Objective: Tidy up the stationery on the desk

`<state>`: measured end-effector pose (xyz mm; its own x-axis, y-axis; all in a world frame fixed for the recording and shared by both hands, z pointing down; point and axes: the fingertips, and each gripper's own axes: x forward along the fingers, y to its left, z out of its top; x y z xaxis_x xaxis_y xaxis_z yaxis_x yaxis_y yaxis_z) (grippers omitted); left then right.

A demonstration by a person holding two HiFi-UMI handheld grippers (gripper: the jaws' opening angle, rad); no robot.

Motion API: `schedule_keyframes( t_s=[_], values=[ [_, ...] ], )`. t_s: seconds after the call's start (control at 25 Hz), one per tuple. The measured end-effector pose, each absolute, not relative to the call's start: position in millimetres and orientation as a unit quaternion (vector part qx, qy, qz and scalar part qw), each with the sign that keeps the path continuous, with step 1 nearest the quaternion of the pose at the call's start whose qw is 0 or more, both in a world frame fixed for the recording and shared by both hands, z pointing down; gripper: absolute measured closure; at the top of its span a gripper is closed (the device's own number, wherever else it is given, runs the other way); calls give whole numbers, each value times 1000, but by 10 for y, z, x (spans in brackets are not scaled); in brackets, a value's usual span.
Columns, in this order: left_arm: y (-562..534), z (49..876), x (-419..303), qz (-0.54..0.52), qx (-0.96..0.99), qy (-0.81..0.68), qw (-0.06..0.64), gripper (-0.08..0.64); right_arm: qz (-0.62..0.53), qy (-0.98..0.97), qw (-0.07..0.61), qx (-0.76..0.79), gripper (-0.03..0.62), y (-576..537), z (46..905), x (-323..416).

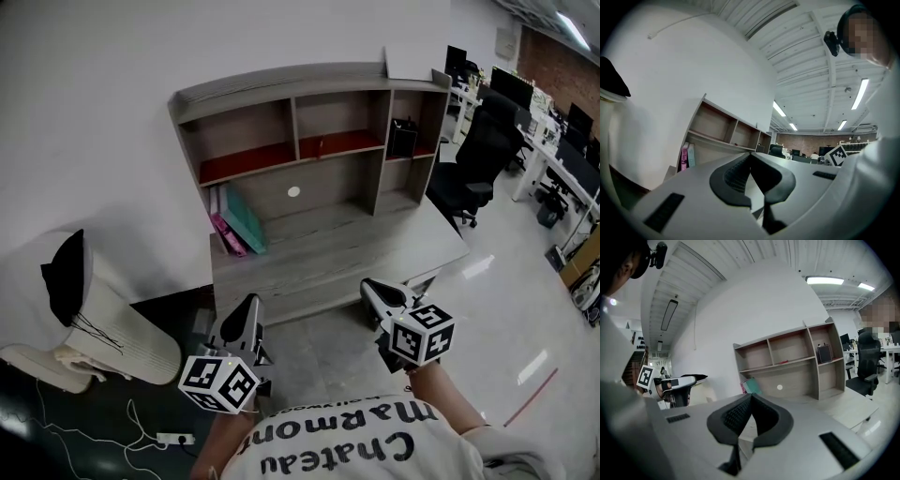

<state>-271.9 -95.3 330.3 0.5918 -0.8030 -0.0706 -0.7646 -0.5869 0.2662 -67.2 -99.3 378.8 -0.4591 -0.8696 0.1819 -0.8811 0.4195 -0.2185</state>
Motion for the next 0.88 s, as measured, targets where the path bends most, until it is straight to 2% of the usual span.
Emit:
schedule_keyframes(
  t_s=[0.88],
  values=[
    [-1468, 3381, -2852, -101, 881, -444, 126, 546, 154, -843, 19, 514, 581, -1514, 3933, -739]
  ],
)
